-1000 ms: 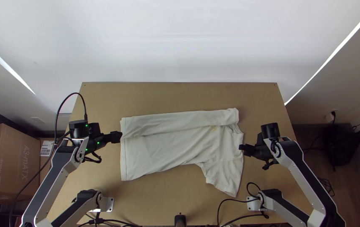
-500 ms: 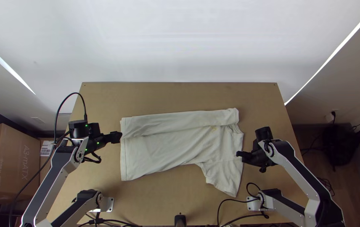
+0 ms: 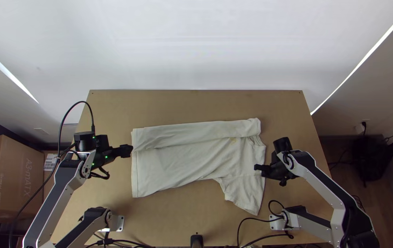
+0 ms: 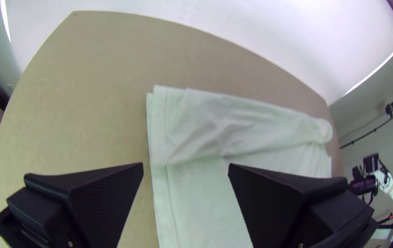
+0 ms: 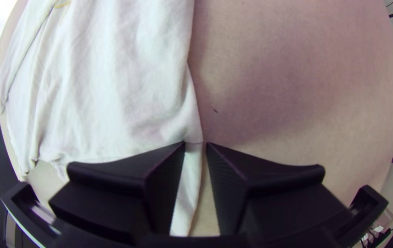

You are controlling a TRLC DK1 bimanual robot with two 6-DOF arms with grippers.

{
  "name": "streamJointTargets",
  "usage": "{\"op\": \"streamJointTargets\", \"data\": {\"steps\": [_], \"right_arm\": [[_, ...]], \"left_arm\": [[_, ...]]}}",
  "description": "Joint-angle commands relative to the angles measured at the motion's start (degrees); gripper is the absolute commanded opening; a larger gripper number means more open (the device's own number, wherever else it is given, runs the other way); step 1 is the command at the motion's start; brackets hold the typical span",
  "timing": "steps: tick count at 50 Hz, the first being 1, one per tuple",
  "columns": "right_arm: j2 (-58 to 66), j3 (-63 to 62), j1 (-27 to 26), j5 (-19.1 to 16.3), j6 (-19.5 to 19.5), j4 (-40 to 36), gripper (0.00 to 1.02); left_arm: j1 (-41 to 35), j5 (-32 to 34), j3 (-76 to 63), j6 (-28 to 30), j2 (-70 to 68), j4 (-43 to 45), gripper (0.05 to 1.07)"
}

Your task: Fold the t-shirt

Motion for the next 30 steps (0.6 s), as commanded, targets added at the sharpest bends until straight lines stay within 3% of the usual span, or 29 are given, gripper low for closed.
{"op": "streamJointTargets", "data": {"steps": [1, 10, 19, 30], "right_arm": [[1.99, -2.5, 1.1, -0.75, 0.43, 1.61, 0.02], [1.11, -2.59, 1.19, -0.75, 0.52, 1.34, 0.02], [-0.03, -2.5, 1.19, -0.75, 0.6, 1.08, 0.02], [-1.96, -2.15, 1.19, -0.75, 0.6, 0.9, 0.02]], "left_arm": [[-2.34, -0.16, 2.61, 5.73, -0.51, -6.88, 1.01], [-8.84, -0.25, 1.55, 19.09, -1.65, -24.19, 1.01], [-11.57, -2.71, 1.03, 20.23, 3.54, -27.01, 0.92], [-17.28, -8.24, 2.61, 18.82, 14.35, -27.01, 0.93]]}}
